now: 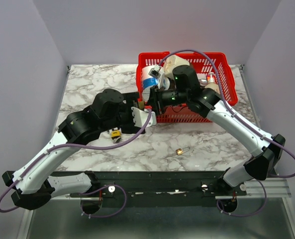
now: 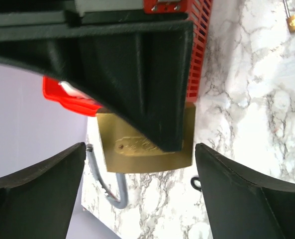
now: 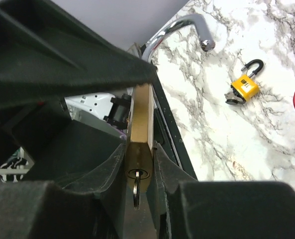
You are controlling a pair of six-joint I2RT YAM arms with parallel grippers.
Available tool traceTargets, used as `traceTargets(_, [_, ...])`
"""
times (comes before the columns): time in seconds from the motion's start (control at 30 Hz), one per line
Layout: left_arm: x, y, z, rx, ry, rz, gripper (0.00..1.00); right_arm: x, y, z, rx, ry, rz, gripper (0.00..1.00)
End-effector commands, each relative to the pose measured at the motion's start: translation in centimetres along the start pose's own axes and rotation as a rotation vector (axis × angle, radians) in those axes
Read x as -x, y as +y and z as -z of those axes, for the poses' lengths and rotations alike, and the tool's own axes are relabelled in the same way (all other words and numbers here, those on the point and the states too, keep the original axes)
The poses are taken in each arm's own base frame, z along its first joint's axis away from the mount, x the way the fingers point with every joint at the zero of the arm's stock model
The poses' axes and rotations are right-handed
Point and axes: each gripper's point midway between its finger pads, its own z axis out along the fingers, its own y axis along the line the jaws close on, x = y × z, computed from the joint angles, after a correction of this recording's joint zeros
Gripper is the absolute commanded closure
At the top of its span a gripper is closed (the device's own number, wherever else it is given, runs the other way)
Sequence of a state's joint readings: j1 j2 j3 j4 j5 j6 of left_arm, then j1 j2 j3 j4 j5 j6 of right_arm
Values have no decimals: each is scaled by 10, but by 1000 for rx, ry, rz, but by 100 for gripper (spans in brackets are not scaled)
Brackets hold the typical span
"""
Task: Lock with the key
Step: Pick up the lock from the center of the board, then lock the lock.
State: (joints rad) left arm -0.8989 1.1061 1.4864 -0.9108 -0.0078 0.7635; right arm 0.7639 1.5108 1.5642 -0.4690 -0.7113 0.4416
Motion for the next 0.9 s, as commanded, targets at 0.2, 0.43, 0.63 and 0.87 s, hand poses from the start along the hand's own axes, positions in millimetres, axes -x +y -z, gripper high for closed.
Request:
traceTargets(0.2, [13, 12, 46, 119, -192, 89, 1, 9, 41, 51, 172, -68, 178, 99])
traceTargets(0.43, [13, -6, 60, 141, -316, -22, 3, -11, 63, 80, 283, -70, 232, 99])
traceTargets(0.63, [32, -15, 50, 41, -386, -6, 22, -17, 76, 93, 306, -123, 294, 99])
traceTargets(0.87, [63, -20, 52, -77, -479, 46, 46, -12, 83, 103, 277, -187, 418, 99])
